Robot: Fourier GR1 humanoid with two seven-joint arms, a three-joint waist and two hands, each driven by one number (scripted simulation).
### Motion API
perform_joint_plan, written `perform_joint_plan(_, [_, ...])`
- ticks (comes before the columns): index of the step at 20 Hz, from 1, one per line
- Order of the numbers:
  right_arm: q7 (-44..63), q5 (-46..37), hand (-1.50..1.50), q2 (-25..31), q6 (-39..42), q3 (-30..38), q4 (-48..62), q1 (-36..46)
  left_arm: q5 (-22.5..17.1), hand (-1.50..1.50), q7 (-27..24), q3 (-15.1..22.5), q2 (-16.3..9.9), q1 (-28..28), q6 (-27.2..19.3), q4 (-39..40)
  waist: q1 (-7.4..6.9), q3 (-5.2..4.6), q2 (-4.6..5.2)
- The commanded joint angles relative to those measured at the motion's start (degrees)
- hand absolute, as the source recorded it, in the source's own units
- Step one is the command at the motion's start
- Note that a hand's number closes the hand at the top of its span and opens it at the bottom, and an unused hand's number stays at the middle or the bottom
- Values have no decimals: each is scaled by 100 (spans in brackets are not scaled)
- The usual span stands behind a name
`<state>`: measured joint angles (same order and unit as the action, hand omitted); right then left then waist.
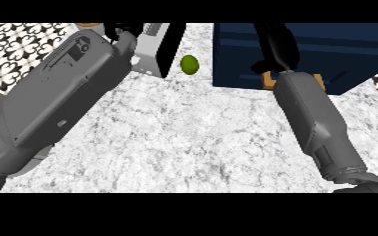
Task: Pick up the can, place it into the drawer and close the drawer
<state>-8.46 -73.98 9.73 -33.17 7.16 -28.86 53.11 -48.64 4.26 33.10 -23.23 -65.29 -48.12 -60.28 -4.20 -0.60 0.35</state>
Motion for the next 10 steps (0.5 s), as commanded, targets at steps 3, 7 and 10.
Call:
perform_joint_plan(3, [-36,18,-150,130,-606,294,902,491,108,-150,182,-58,-151,19,-5,-235,-70,76,127])
perform_joint_plan(7, [111,-21,-150,233,-635,381,1227,911,179,-150,163,-101,-265,185,56,-398,-98,72,135])
perform_joint_plan(10, [261,-120,-150,234,-666,354,1368,1187,169,-150,427,-57,-345,162,44,-534,-163,73,144])
